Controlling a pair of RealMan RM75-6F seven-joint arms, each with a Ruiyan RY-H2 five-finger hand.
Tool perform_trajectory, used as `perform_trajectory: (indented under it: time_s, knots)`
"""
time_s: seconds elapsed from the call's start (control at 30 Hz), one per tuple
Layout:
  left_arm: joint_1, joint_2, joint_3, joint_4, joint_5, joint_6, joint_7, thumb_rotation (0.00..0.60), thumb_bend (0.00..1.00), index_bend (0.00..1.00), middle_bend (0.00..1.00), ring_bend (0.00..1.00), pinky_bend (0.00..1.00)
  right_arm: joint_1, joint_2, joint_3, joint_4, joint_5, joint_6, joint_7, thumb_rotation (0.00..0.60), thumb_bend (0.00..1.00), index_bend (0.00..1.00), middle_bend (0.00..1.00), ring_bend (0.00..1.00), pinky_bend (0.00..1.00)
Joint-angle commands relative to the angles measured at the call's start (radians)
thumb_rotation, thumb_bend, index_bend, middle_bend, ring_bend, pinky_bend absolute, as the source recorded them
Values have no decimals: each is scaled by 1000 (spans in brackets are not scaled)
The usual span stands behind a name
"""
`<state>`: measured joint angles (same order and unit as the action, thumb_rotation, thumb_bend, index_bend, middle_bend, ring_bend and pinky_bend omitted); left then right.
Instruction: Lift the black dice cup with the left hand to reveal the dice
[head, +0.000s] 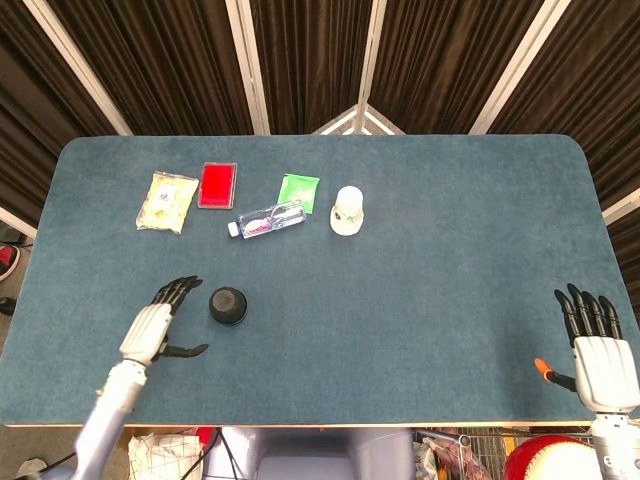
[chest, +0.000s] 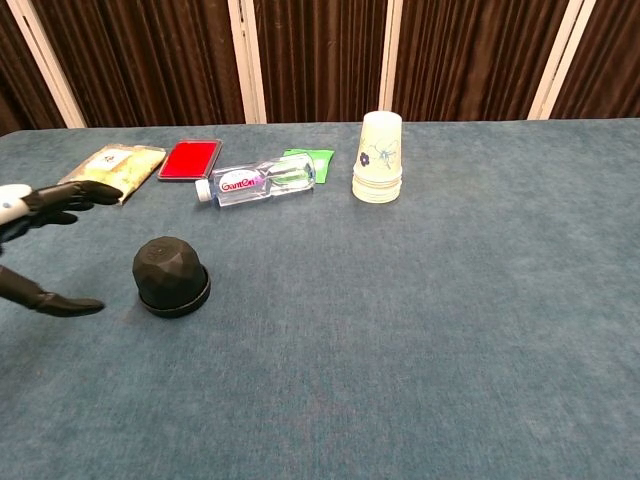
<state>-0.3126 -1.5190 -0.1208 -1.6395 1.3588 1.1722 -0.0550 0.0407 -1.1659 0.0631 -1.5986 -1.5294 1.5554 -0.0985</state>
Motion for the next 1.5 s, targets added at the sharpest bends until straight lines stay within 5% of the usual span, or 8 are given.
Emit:
perform_trajectory:
  time_s: [0.03, 0.27, 0.73, 1.5]
  knots:
    - [-17, -56, -19, 60, -10, 15, -4, 600, 173, 119, 55, 0, 0, 10, -8, 9, 11, 11, -15, 2, 600, 151, 42, 24, 30, 11]
    - [-44, -135, -40, 161, -31, 24, 46, 600, 170, 119, 55, 0, 0, 55, -9, 51, 20, 53, -70, 3, 600, 151, 42, 23, 31, 11]
    - [-90, -228, -46, 264, -90, -21, 134, 600, 140, 118, 78, 0, 0, 35, -9, 27, 17, 42, -52, 3, 600, 151, 42, 24, 30, 11]
    - [-109, -273, -48, 296, -125, -13, 209, 600, 164, 119, 190, 0, 0, 40, -11, 28, 17, 37, -50, -6, 600, 150, 42, 24, 31, 11]
